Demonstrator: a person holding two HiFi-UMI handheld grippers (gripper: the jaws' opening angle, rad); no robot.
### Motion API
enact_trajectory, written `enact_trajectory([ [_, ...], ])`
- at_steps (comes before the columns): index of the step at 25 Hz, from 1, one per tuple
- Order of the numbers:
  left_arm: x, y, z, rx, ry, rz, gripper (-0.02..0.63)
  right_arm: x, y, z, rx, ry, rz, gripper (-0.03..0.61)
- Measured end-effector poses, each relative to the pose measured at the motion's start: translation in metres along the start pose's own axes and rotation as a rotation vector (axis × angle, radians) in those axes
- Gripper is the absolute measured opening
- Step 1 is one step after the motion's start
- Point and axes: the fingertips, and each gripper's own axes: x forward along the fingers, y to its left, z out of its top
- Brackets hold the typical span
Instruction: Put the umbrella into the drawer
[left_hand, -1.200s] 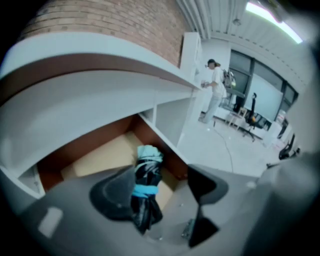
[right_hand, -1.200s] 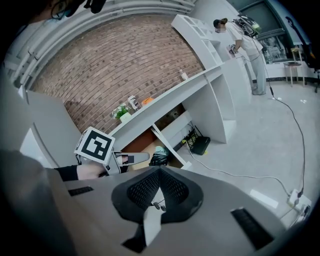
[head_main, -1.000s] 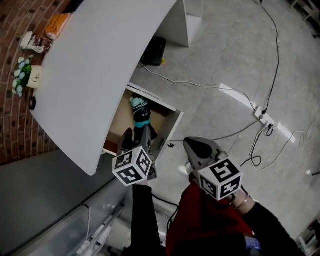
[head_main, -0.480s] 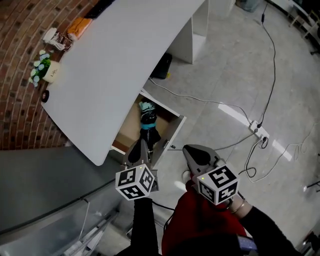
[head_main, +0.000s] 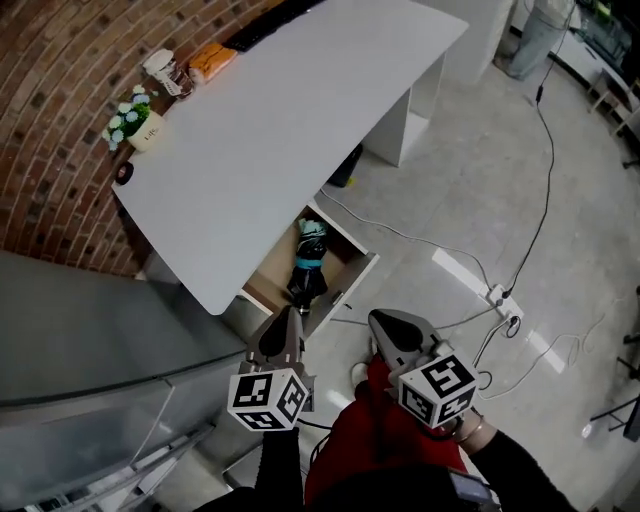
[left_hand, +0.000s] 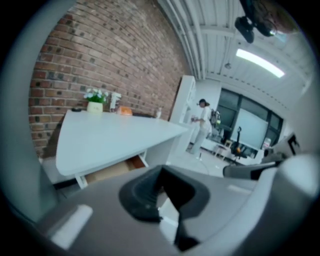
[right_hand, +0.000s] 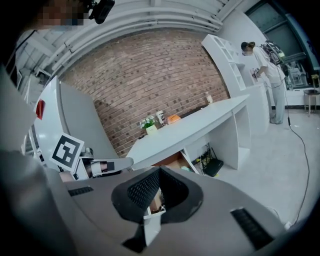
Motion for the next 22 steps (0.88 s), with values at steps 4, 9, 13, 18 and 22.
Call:
enact_trajectory([
  [4,-0.027,-0.004,0.018,0.018,-0.048,0.006,0.003,-0.011,0.014,0.018,-0.030,-0.036,0.018,0.002],
  [9,-0.056,-0.010,0.027,0.009,-0.082,0.001,0.003,-0.023,0.030,0.035,-0.056,-0.075,0.043,0.002],
  [13,-0.077,-0.013,0.038,0.007,-0.125,0.007,0.003,-0.032,0.046,0.049,-0.096,-0.094,0.065,0.002],
  [18,-0.105,-0.015,0.049,0.019,-0.176,0.017,0.003,-0.046,0.065,0.058,-0.119,-0.122,0.084,0.002],
  [22,-0.127,-0.017,0.054,0.031,-0.215,0.033,0.003,-0.059,0.081,0.065,-0.128,-0.149,0.100,0.002],
])
